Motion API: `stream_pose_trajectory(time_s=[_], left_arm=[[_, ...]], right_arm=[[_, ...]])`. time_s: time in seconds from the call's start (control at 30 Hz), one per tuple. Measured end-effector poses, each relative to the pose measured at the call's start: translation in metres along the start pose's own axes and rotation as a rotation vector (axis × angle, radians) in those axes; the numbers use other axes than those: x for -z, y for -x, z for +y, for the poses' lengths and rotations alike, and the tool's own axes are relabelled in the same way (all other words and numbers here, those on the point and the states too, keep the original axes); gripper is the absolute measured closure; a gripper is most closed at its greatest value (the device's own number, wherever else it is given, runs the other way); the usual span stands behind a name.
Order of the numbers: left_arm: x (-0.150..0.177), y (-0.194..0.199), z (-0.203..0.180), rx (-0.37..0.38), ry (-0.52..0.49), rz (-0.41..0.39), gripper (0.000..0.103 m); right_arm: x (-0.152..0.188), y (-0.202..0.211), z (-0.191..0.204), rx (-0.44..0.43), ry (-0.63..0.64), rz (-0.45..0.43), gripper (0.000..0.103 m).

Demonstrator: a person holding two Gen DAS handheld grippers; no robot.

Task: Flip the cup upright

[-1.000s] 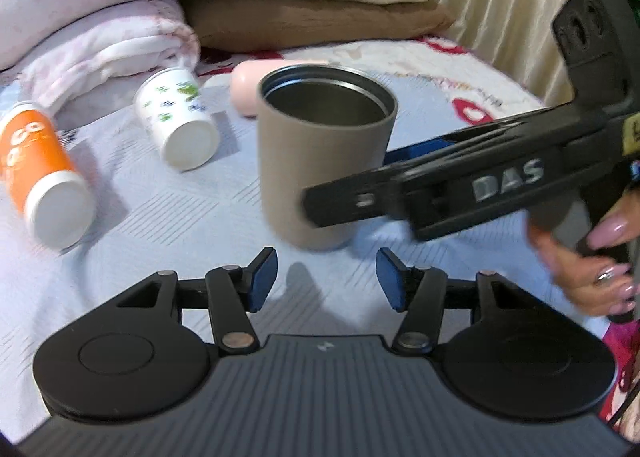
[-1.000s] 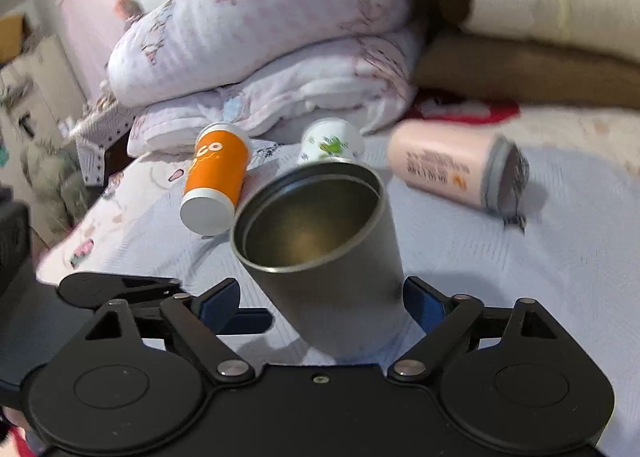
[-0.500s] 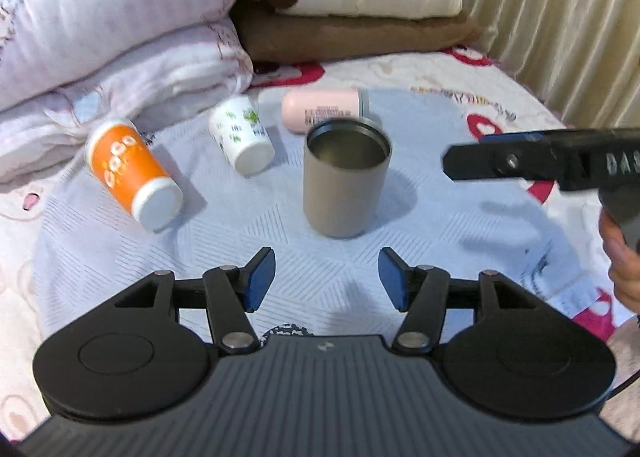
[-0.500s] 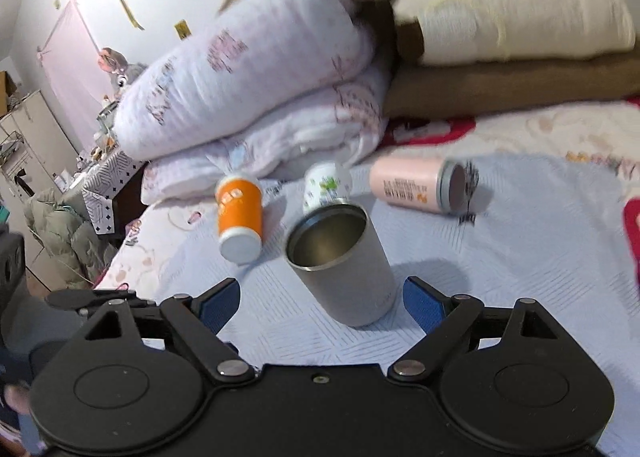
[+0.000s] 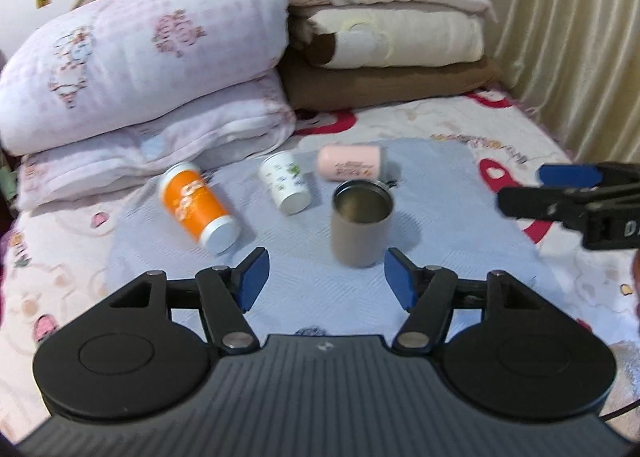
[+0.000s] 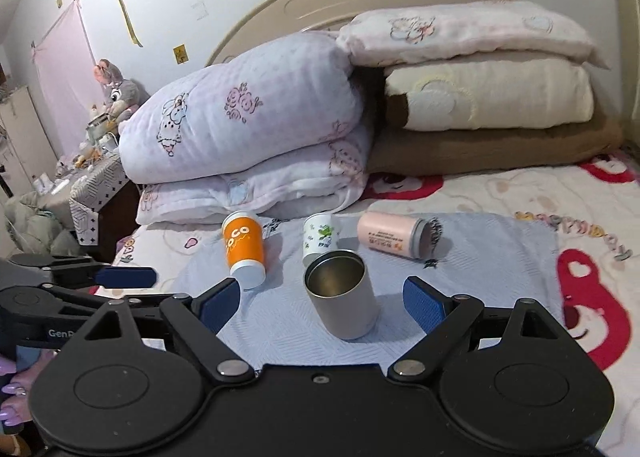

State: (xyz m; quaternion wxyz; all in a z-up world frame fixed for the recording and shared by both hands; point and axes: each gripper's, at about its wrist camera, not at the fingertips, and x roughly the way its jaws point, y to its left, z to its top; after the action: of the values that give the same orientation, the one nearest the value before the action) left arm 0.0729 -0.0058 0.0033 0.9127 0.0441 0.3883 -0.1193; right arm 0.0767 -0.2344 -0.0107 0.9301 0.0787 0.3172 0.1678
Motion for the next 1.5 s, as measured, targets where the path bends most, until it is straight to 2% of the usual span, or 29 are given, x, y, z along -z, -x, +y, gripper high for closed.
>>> stream_pose_trajectory(time_s=[0.17, 0.37, 0.53, 0.6, 0.7, 1.23, 1.5], left_arm=[[0.003, 0.022, 0.001, -0.016, 0.008, 0.013, 0.038], [0.005, 0.036, -0.002, -0.024, 0.011, 0.014, 0.028], [0.008, 0.043, -0.007, -0.036, 0.013, 0.007, 0.007], [0.008, 0.043, -0.008, -0.046, 0.026, 0.021, 0.004], [0.009, 0.041, -0.008, -0.075, 0.057, 0.063, 0.004], [0.008, 0.038, -0.006, -0.165, 0.101, 0.134, 0.004], [0.009, 0.032, 0.001, -0.178, 0.113, 0.158, 0.004]], right_arm=[[-0.003, 0.021, 0.007, 0.048, -0.011, 0.015, 0.010], [-0.003, 0.042, 0.016, 0.100, 0.006, 0.012, 0.009], [-0.003, 0.054, 0.022, 0.195, 0.015, 0.019, 0.002], [-0.004, 0.056, 0.024, 0.247, 0.009, 0.048, 0.002], [-0.003, 0.059, 0.023, 0.295, 0.002, 0.076, 0.002], [0.004, 0.070, 0.025, 0.335, -0.043, 0.122, 0.002], [0.003, 0.069, 0.026, 0.345, -0.047, 0.138, 0.002]])
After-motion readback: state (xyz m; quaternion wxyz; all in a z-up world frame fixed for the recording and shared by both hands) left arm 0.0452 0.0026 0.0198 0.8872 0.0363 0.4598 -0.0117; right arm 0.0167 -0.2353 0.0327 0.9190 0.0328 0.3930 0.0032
